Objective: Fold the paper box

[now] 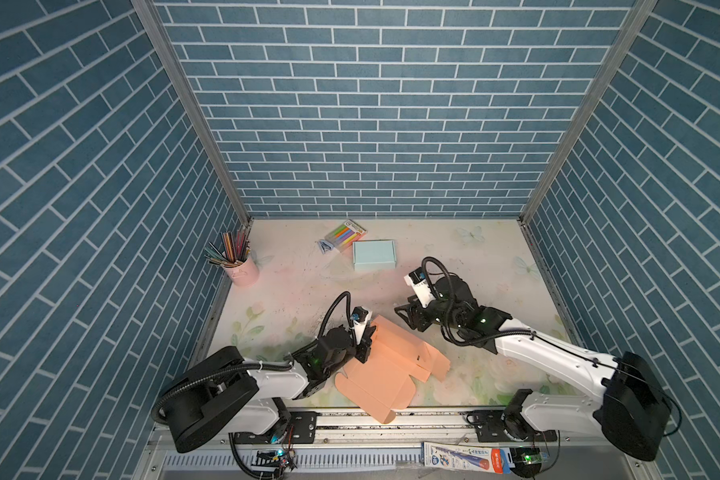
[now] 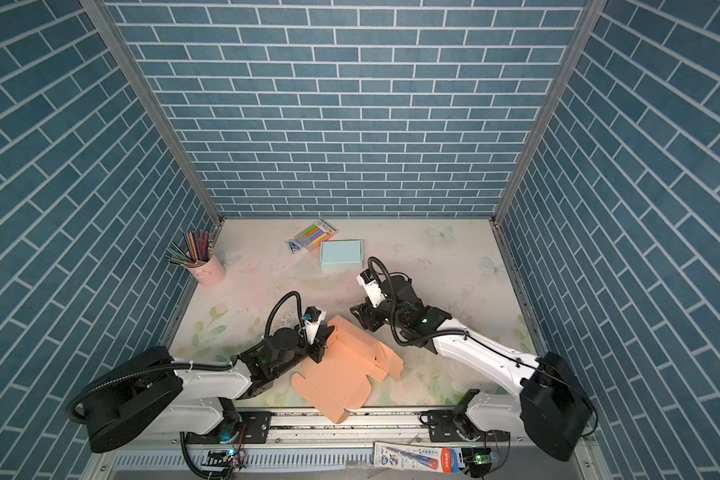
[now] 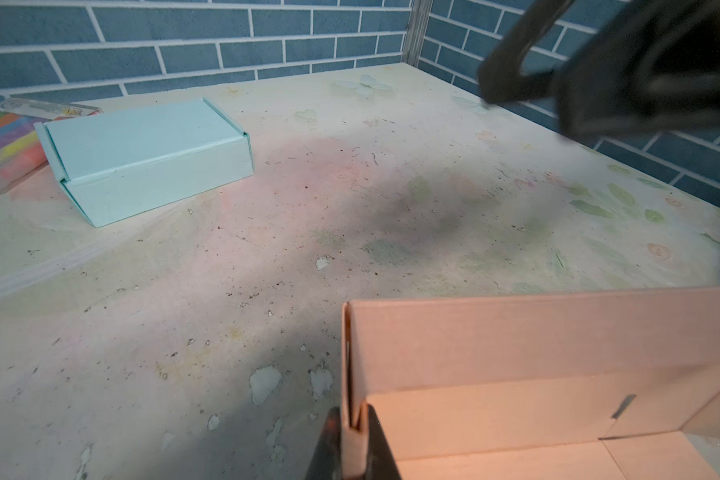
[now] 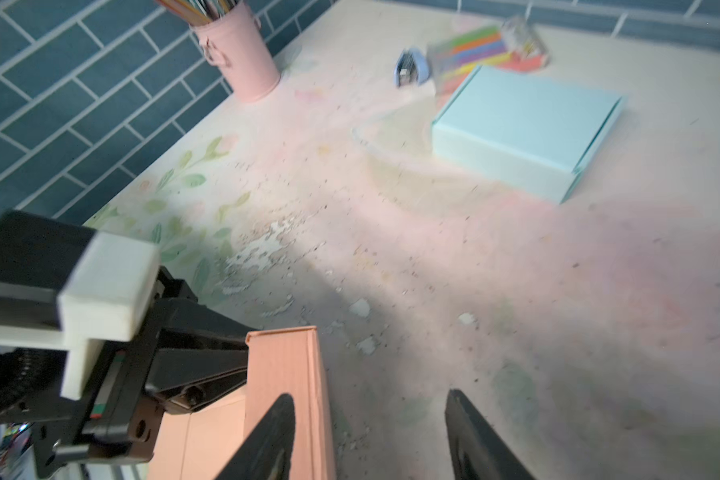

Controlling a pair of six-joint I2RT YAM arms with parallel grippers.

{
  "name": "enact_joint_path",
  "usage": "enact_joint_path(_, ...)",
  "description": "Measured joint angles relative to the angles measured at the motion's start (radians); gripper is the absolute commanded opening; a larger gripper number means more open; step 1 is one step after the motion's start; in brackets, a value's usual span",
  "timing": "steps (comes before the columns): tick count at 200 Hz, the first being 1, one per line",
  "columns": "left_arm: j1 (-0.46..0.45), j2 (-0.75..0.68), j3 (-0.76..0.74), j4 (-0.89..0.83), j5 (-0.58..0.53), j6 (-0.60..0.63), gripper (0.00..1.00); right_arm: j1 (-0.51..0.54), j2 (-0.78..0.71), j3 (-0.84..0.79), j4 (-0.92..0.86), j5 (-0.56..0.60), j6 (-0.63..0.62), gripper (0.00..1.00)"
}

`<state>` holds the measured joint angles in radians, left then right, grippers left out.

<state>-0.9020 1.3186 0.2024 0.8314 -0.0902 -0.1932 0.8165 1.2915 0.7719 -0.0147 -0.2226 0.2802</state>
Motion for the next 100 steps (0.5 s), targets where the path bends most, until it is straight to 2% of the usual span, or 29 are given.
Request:
enact_joint_path(37,-0.021,0.011,0.020,-0.006,-0.037,0.015,0.10,-0.012,0.114,0.015,0.011,-0.114,0.069,0.55)
enact_joint_path(70,-0.027,0.035,0.026,-0.004,-0.057,0.027,0.10,-0.016,0.145,0.017,0.051,-0.176,0.101,0.52)
enact_joint_path(100,-0.028,0.056,0.031,0.004,-0.071,0.029,0.11,-0.016,0.153,0.014,0.082,-0.219,0.124,0.46)
